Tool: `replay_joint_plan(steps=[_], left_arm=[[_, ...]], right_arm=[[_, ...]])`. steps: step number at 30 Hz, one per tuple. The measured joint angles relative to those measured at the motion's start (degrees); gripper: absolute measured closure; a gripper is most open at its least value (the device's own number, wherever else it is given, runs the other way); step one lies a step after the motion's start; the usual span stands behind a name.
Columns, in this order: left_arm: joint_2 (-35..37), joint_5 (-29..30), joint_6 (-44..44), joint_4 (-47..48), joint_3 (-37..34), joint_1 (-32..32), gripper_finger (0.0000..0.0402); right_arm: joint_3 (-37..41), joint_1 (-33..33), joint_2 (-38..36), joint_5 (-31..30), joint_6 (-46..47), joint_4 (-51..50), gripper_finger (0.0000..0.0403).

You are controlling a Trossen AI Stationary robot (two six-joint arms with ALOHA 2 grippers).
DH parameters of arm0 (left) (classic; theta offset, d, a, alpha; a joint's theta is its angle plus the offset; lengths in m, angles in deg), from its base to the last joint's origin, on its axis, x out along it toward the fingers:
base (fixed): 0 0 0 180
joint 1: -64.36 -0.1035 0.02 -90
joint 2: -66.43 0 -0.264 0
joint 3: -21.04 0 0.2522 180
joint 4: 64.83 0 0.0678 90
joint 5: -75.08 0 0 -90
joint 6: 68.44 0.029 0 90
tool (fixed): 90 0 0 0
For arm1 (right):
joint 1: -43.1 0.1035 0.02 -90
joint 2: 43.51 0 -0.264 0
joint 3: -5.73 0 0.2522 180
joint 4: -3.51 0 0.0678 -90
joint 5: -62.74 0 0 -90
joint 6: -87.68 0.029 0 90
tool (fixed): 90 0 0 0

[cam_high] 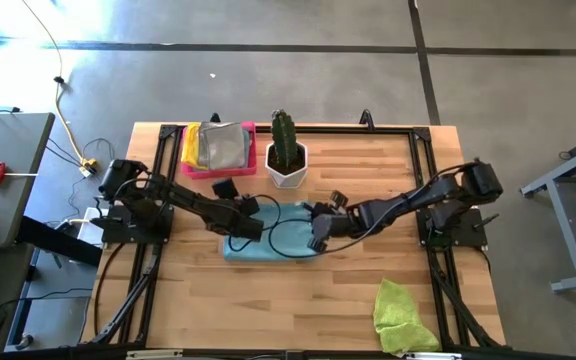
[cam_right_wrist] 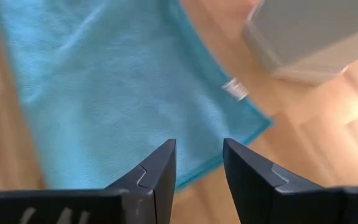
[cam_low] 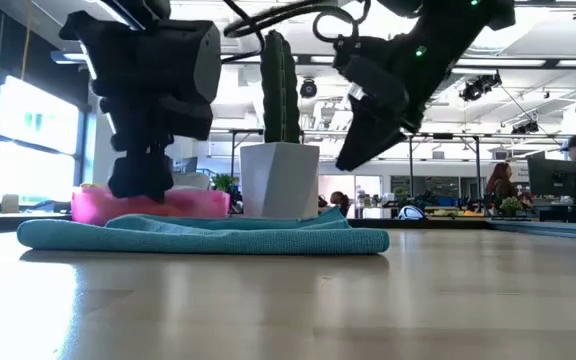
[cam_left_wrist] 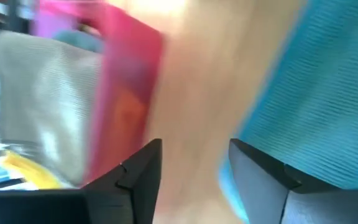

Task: Fold microfiber towels
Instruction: Fold the blue microfiber towel

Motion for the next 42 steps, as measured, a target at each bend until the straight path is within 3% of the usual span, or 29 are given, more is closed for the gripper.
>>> replay_joint_plan(steps=[5, 11, 15, 18, 22, 30, 37, 42], left_arm=[[0.0, -0.2, 2.6, 6.5, 3.5, -0.5, 0.0219], [0.5, -14.9, 13.8, 5.5, 4.4, 3.9, 0.0228], [1.8, -20.8, 17.9, 3.2, 1.4, 6.3, 0.0229], [4.1, -24.3, 17.9, -1.4, -1.6, 6.1, 0.0229], [8.5, -28.2, 19.1, -14.9, -7.9, 5.2, 0.023], [10.8, -30.4, 9.1, -26.2, -17.2, 4.7, 0.023], [9.7, -32.3, 0.0, -40.5, -18.4, 10.6, 0.023], [8.3, -32.3, -5.8, -45.2, -18.4, 13.8, 0.023]], right_arm=[[0.0, 3.2, 0.8, -0.2, 6.7, -0.9, 0.0276], [0.0, 7.7, 0.6, -0.7, 12.7, -2.6, 0.0276], [0.0, 9.0, 0.5, -1.8, 15.1, -9.1, 0.0276], [1.6, 8.3, 0.5, -3.3, 16.1, -9.6, 0.0276], [6.7, 6.4, -0.1, 0.0, 15.8, -0.8, 0.0276], [19.6, 2.8, -3.7, 4.2, 19.8, 23.8, 0.0276], [23.3, -0.8, -4.4, 5.5, 23.9, 26.2, 0.0275], [23.0, -3.8, -4.2, 9.5, 21.2, 28.1, 0.024]])
